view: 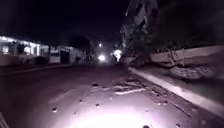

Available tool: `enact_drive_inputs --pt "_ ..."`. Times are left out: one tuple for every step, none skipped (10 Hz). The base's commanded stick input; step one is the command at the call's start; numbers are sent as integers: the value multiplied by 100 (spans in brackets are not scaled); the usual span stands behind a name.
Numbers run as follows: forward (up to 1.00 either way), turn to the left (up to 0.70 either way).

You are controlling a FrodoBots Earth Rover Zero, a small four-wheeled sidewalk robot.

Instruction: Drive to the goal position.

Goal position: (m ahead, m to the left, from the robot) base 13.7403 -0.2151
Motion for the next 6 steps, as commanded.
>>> enact_drive_inputs --pt "70 0" --pt "70 0" --pt "70 0" --pt "70 0" --pt "70 0" --pt "70 0"
